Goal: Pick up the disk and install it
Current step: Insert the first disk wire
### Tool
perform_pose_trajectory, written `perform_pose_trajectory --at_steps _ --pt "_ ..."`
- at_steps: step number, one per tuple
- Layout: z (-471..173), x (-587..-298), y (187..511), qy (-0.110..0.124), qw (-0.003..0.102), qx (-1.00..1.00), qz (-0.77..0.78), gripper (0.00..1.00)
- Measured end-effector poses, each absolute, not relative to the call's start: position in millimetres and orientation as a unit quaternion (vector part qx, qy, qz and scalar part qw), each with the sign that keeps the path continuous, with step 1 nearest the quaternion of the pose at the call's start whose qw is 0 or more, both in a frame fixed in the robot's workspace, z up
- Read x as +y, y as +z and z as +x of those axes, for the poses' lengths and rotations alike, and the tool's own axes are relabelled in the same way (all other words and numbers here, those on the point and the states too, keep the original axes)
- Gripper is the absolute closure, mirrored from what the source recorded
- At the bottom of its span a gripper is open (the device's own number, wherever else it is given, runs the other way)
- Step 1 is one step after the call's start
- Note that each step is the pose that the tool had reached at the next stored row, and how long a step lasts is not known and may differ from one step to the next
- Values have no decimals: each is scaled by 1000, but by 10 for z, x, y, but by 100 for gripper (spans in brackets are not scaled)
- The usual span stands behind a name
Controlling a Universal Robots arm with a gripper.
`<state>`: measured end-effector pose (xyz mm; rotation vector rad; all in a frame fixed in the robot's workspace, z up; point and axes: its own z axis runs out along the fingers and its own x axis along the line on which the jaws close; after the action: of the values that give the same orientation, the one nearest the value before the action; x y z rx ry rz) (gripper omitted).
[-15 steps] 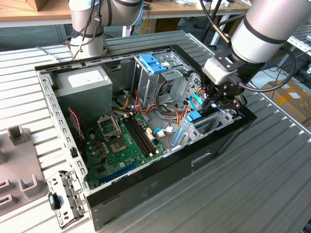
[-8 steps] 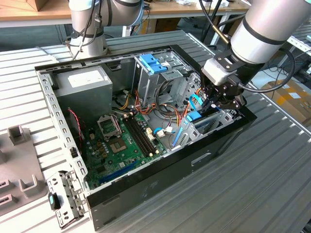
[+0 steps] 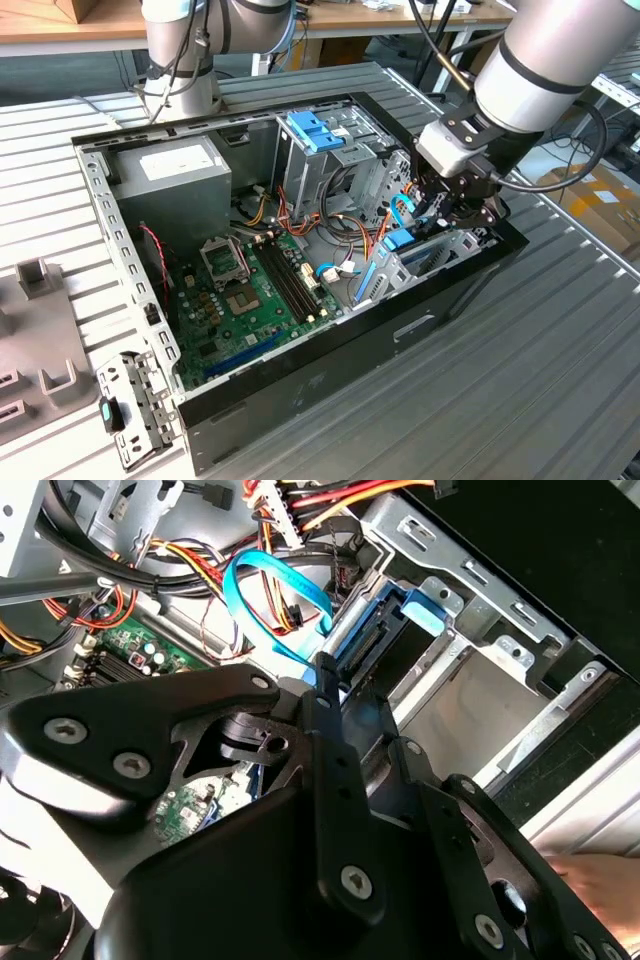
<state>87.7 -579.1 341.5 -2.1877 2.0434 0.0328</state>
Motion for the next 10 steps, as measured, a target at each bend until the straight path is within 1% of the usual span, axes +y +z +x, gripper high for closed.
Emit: perform_pose_trajectory --at_steps 7,10 --pt "877 -5791 3568 11 74 681 -729 71" --pt "877 -5791 3584 11 74 681 -729 71"
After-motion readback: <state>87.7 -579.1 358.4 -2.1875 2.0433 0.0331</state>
